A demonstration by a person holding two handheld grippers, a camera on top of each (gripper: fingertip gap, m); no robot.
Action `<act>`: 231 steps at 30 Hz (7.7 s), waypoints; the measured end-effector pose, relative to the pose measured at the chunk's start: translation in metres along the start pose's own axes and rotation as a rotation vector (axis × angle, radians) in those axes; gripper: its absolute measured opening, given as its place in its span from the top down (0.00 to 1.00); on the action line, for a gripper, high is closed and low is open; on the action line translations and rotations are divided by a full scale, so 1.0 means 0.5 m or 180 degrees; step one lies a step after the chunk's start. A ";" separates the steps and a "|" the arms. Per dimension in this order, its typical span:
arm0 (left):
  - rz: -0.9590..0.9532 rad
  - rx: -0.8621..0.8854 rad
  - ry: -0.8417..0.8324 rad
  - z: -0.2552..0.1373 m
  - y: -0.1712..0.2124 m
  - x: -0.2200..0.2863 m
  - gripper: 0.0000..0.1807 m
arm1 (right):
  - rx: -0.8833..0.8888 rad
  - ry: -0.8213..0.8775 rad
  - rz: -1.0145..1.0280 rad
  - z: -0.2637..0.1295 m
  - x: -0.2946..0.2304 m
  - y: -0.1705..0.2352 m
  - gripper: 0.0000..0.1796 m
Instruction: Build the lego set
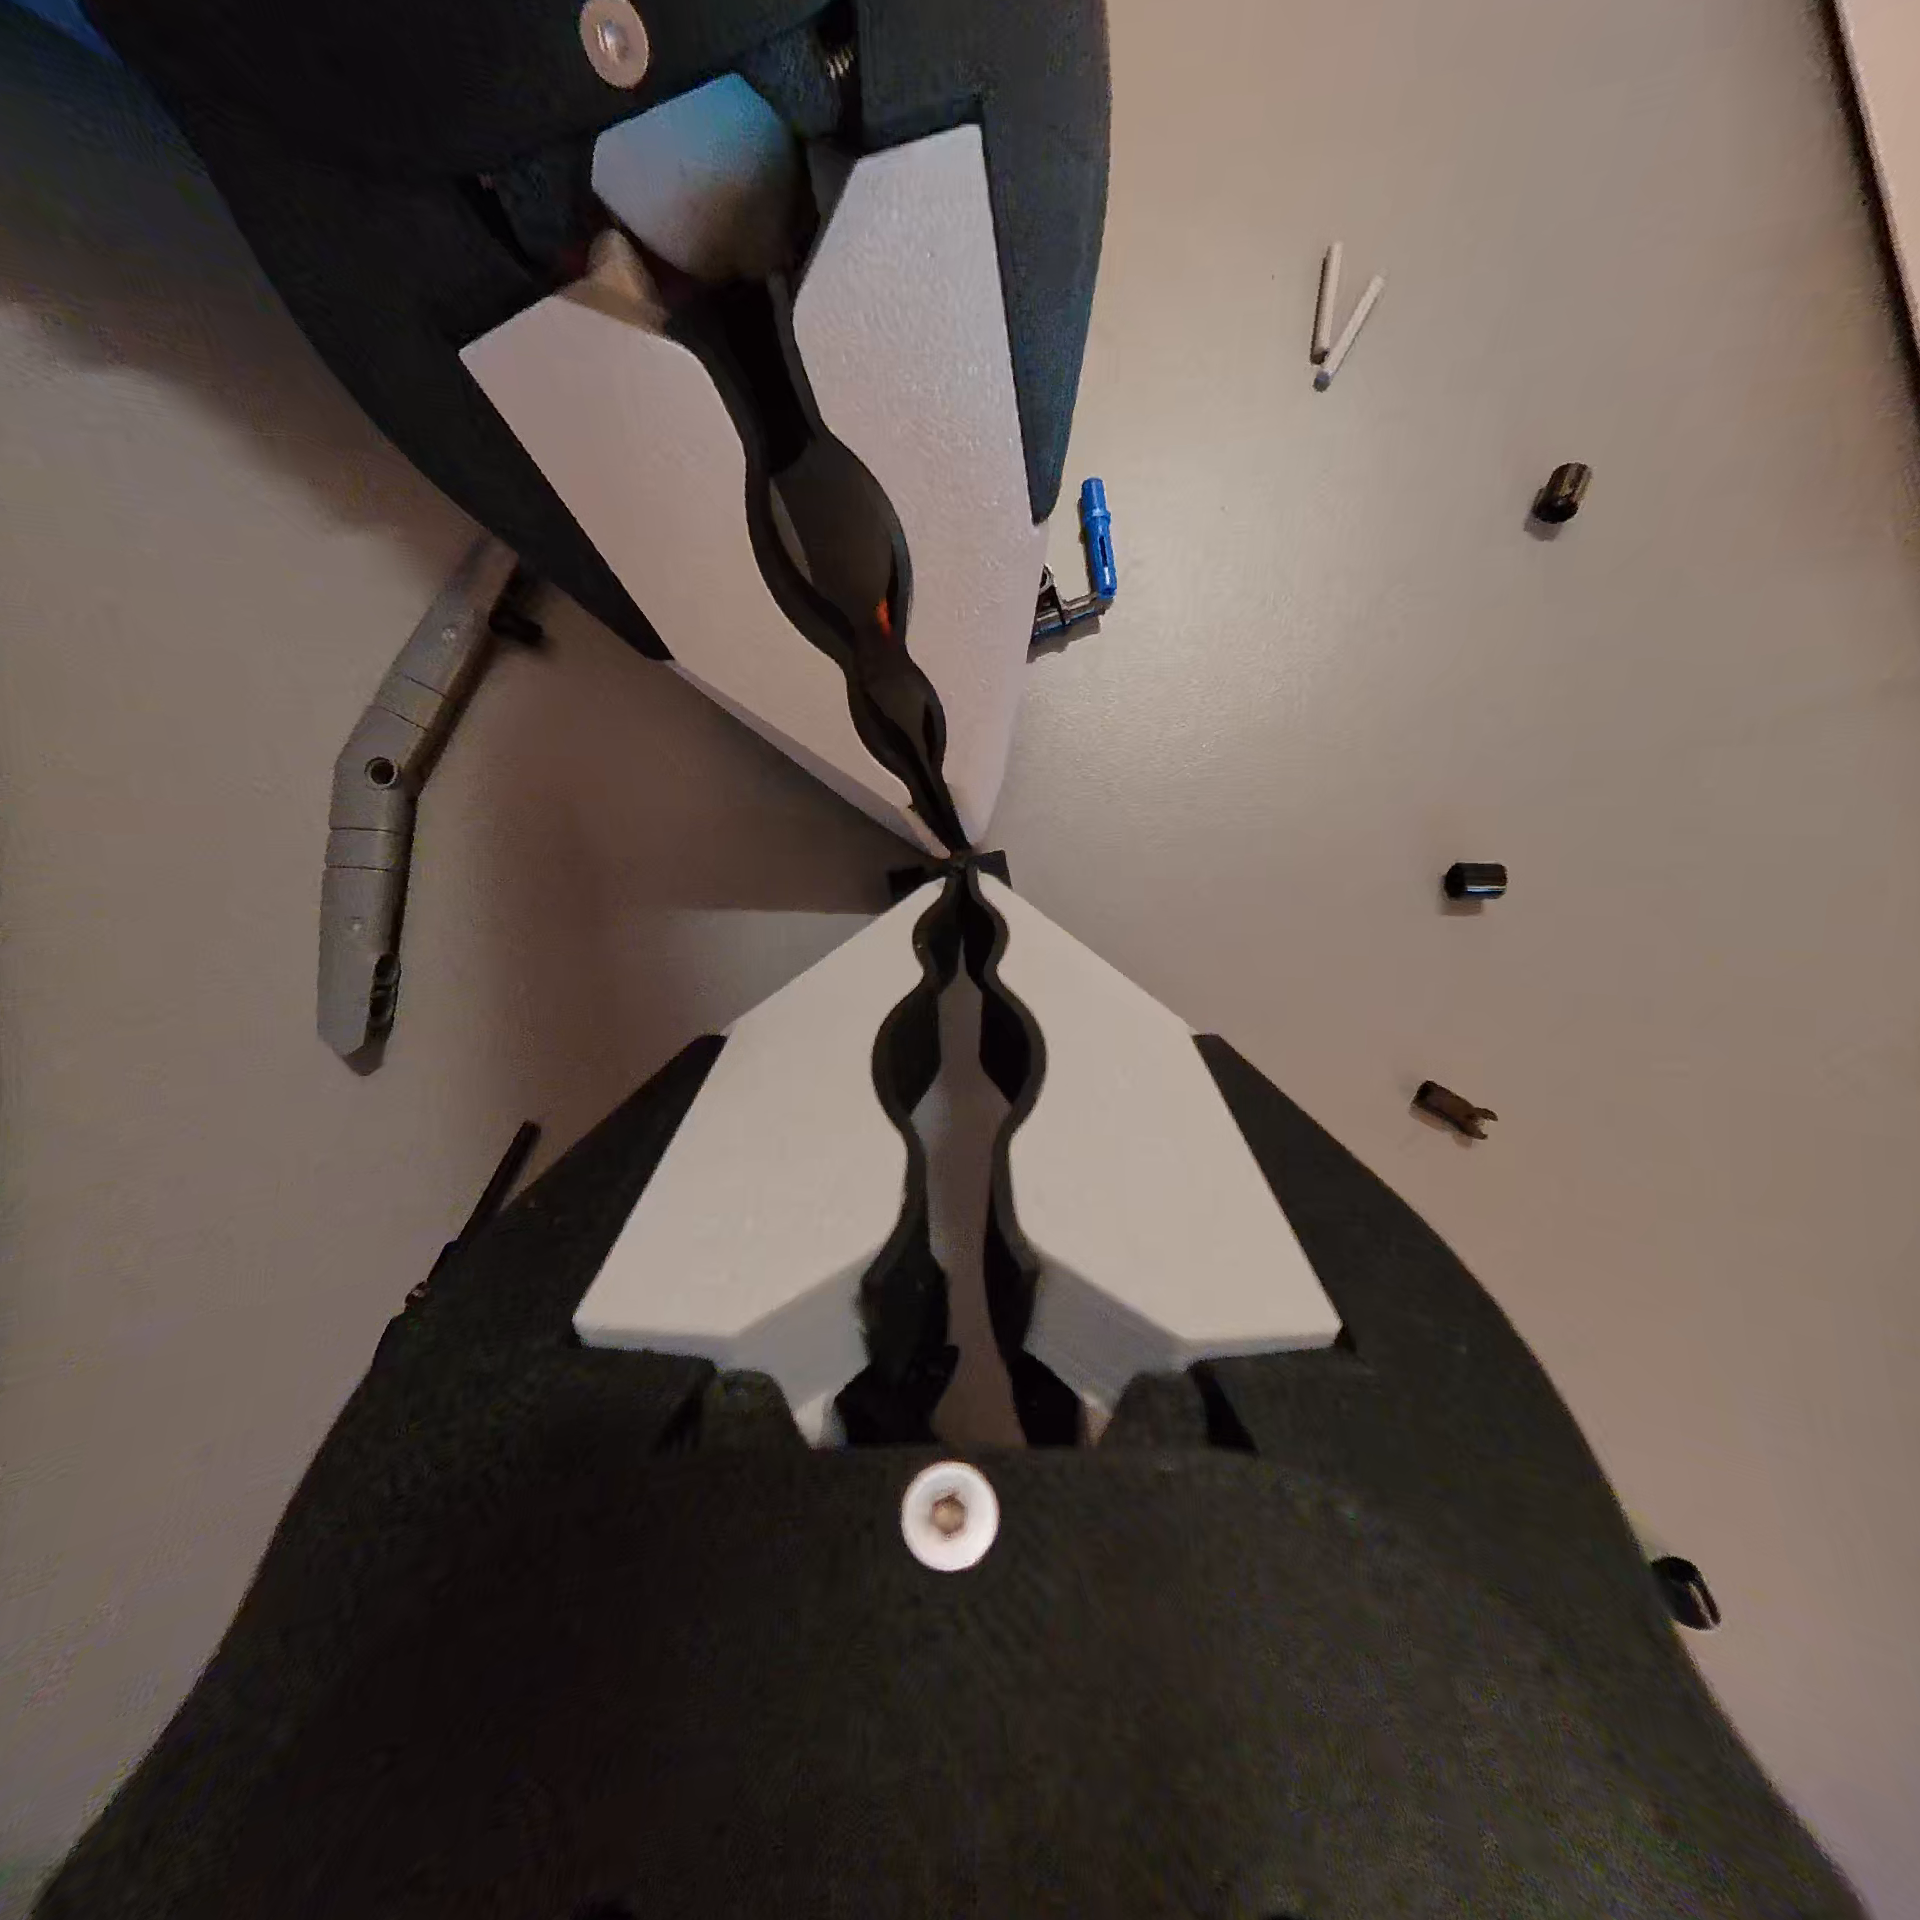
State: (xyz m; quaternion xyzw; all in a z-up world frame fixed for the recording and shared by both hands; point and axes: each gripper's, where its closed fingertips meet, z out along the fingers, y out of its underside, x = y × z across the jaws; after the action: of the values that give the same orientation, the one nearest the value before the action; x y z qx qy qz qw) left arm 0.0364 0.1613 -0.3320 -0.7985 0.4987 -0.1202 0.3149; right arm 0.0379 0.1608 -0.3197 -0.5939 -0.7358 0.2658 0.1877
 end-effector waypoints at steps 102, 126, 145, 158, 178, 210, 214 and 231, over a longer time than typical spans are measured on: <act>0.0076 0.0154 0.0365 0.010 -0.019 0.025 0.87 | -0.0024 0.0236 0.1070 -0.091 -0.031 0.044 1.00; 0.1149 0.1201 -0.1240 -0.175 -0.148 0.003 0.87 | 0.2357 -0.1253 0.2268 -0.168 -0.062 -0.142 0.85; 0.0636 0.1551 -0.1144 -0.223 -0.166 -0.020 0.83 | 0.2700 -0.0956 0.1980 -0.188 -0.033 -0.184 0.97; -0.1035 0.2356 0.0543 -0.254 -0.191 -0.009 0.89 | 0.3031 -0.0907 0.1715 -0.212 -0.036 -0.211 0.97; -0.1999 0.2821 0.1539 -0.286 -0.176 0.057 0.98 | 0.3799 -0.0943 0.1910 -0.213 -0.101 -0.244 0.98; -0.2057 0.2946 0.1737 -0.284 -0.159 0.077 0.98 | 0.3512 -0.0971 0.1977 -0.207 -0.117 -0.225 0.97; -0.1931 0.2917 0.1706 -0.289 -0.160 0.087 0.98 | 0.3484 -0.0937 0.1899 -0.210 -0.128 -0.226 0.98; -0.1967 0.2905 0.1841 -0.283 -0.159 0.109 0.98 | 0.3429 -0.0834 0.1873 -0.208 -0.146 -0.221 0.97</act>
State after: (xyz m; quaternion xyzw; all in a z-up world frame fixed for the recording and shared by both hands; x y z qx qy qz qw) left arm 0.0480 0.0839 -0.1799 -0.6260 0.2081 -0.6183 0.4273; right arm 0.0304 0.0906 -0.1670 -0.5561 -0.3212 0.7104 0.2878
